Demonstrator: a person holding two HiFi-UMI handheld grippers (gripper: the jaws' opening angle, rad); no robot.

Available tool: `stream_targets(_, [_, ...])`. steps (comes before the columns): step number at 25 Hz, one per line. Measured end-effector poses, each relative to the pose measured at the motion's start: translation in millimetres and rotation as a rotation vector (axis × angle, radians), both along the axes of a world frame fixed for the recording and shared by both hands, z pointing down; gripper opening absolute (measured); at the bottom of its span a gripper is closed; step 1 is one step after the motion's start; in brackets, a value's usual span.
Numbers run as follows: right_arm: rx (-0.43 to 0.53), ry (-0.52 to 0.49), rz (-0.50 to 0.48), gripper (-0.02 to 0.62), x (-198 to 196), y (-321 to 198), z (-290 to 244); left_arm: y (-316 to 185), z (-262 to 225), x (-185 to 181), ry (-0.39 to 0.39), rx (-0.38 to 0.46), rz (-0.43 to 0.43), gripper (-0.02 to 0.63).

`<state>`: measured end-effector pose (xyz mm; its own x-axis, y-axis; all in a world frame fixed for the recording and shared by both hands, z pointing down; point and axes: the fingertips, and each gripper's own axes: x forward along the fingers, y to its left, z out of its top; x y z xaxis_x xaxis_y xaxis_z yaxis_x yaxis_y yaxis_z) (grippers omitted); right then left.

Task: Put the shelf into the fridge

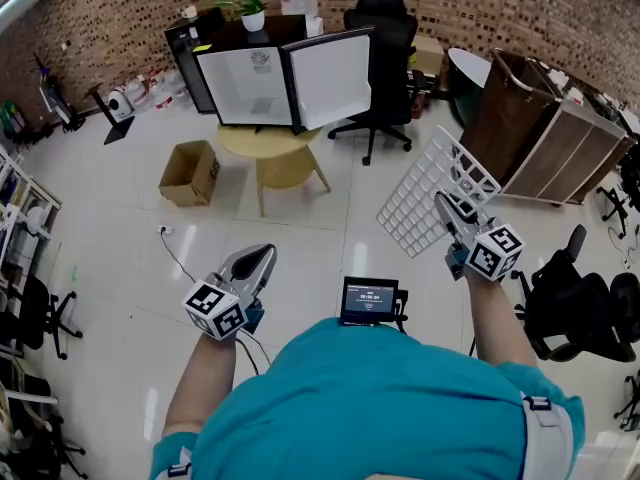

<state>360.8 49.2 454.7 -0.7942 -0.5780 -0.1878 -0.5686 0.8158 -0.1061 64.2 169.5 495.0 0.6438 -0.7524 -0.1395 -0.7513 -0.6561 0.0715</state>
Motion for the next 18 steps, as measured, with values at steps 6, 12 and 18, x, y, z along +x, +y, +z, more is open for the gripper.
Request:
stream_targets(6, [0.001,0.017,-0.072,0.026,-60.2,-60.8,11.7,-42.1,20.3,-45.5,0.033,-0.011,-0.057,0.003])
stream_targets(12, [0.001,-0.009,-0.196,0.026,-89.1,-165.0,40.7,-112.4,49.2,-56.6,0.017,-0.021,-0.185,0.003])
stream_targets(18, [0.031,-0.007,-0.395,0.026,-135.0,-289.0,73.3,-196.9,75.2,-64.5,0.016,-0.011,-0.360,0.003])
